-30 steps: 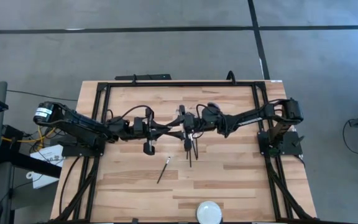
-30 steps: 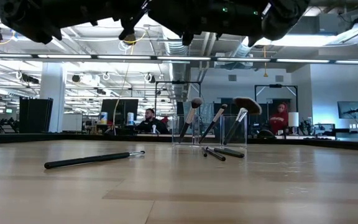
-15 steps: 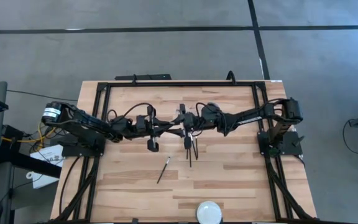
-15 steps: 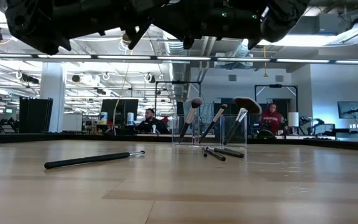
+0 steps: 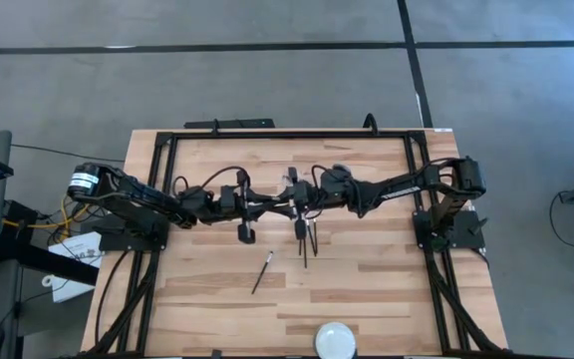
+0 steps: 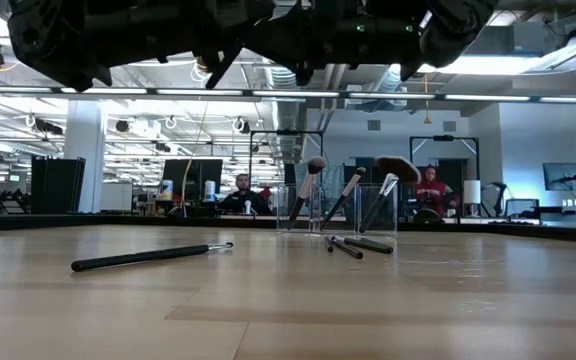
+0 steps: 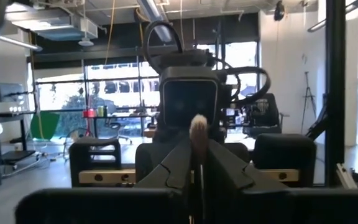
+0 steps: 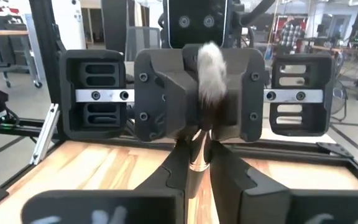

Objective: Put items in baskets/containers
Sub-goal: Put the black blush brush into the transparent organizer

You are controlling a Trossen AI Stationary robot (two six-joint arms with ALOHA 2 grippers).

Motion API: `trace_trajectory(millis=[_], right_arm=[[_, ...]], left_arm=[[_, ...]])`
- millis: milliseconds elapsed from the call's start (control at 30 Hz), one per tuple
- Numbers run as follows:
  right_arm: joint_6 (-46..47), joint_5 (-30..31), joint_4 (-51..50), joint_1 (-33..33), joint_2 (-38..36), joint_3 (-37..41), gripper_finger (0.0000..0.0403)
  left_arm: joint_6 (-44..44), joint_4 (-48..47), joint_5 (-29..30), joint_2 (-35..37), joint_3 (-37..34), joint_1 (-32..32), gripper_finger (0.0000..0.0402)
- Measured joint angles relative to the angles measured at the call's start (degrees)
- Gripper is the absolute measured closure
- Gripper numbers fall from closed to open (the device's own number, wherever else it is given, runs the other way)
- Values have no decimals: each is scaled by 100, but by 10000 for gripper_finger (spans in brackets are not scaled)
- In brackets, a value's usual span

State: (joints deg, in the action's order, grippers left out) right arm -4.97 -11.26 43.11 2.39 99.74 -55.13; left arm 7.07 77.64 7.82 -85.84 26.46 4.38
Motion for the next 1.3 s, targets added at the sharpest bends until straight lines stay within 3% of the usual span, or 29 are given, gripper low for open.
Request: trace_trajectory(millis=[200,467,700,900,1000,1300], right_arm=[[-1,557,-460,-2,-103,-4,369],[2,1522,-1872,0,-817,-7,365],[2,2453,-3465,6,-1769,-11,372],[421,3596,-5204,43,-2301,-10,366],[816,3700,-5694,150,-2315,156,368],[1551,3674,-5477,568,-2249,891,363]], left_arm=[[10,-408,231,1,5,-4,318],[293,-608,1206,0,0,0,257],[446,-594,1331,0,-2,4,214],[442,-619,1341,0,-2,0,204],[438,-724,1341,0,-2,0,205],[168,-970,1339,2,-2,0,218]])
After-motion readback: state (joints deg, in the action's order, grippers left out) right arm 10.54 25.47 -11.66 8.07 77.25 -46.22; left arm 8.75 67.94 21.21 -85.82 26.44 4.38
